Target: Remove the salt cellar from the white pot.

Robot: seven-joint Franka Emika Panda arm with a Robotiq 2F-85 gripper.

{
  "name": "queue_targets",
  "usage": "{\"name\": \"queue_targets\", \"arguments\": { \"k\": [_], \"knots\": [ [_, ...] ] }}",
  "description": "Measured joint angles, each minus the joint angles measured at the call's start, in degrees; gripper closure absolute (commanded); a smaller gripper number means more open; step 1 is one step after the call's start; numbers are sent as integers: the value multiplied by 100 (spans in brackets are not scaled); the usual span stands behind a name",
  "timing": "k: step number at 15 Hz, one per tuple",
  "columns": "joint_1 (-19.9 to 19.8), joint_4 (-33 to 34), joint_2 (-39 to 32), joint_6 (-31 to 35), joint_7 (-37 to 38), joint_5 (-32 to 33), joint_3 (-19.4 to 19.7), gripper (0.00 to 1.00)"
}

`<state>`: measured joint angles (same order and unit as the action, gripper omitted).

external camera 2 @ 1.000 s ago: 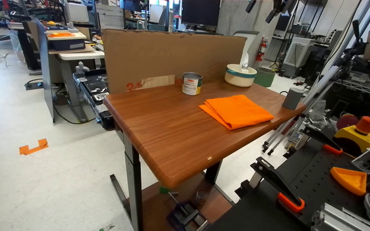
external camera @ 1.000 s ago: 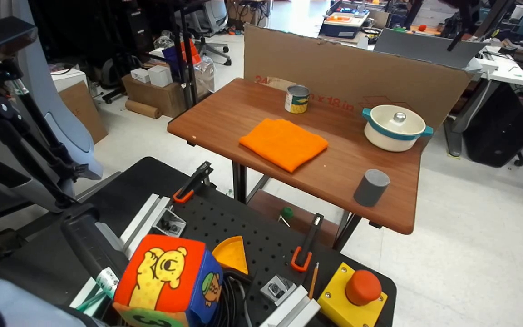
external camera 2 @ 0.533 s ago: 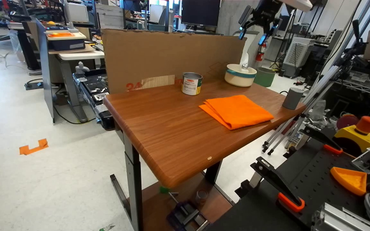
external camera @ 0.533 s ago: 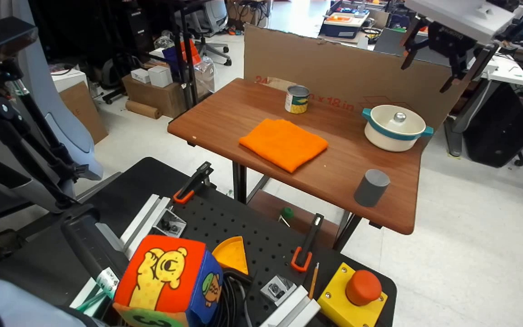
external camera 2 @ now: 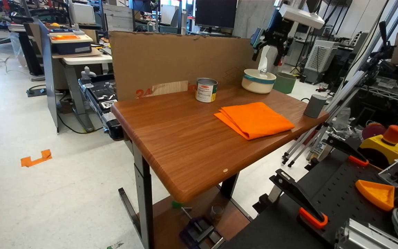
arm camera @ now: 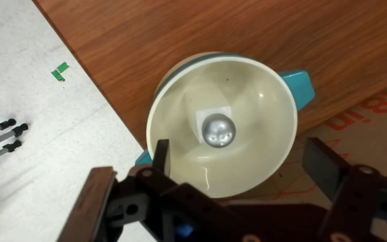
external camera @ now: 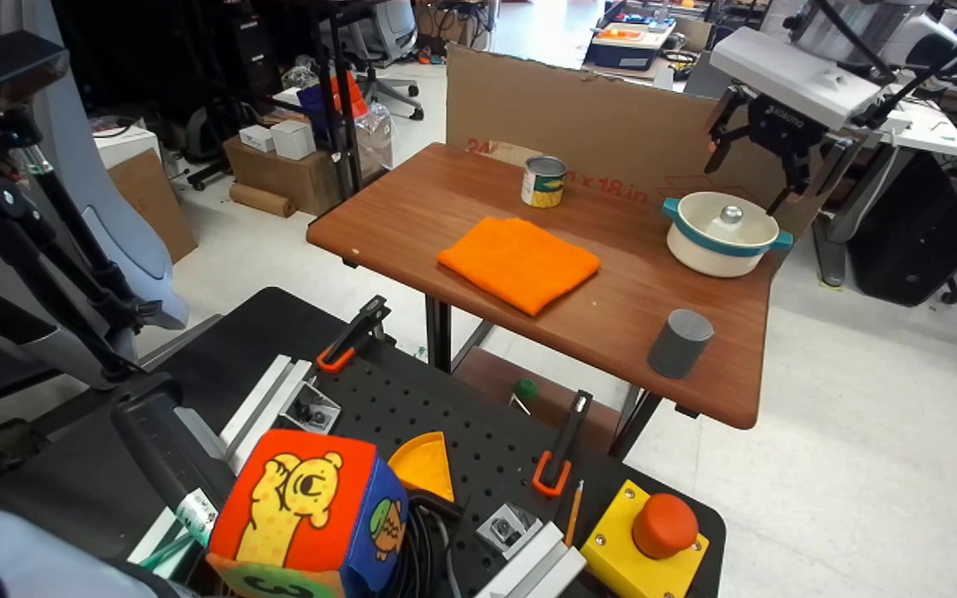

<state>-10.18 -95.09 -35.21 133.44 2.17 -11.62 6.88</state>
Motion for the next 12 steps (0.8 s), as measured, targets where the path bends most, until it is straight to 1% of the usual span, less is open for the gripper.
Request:
{"name": "queue_targets", "arguments": {
  "k": [4,5,6,8,9,11,12],
  "knots": [
    [11,162,-221,-94,232,29,0,0],
    [21,200,-261,-125,281,30,0,25],
    [31,239,-296,-162,324,30,-1,26],
    [51,301,-339,-240,424,30,-2,42],
    [56,345,-363,-311,482,31,-2,51],
    [60,434,-414,-441,602,48,-1,64],
    [60,480,-439,-508,680,72,3,73]
  ]
}}
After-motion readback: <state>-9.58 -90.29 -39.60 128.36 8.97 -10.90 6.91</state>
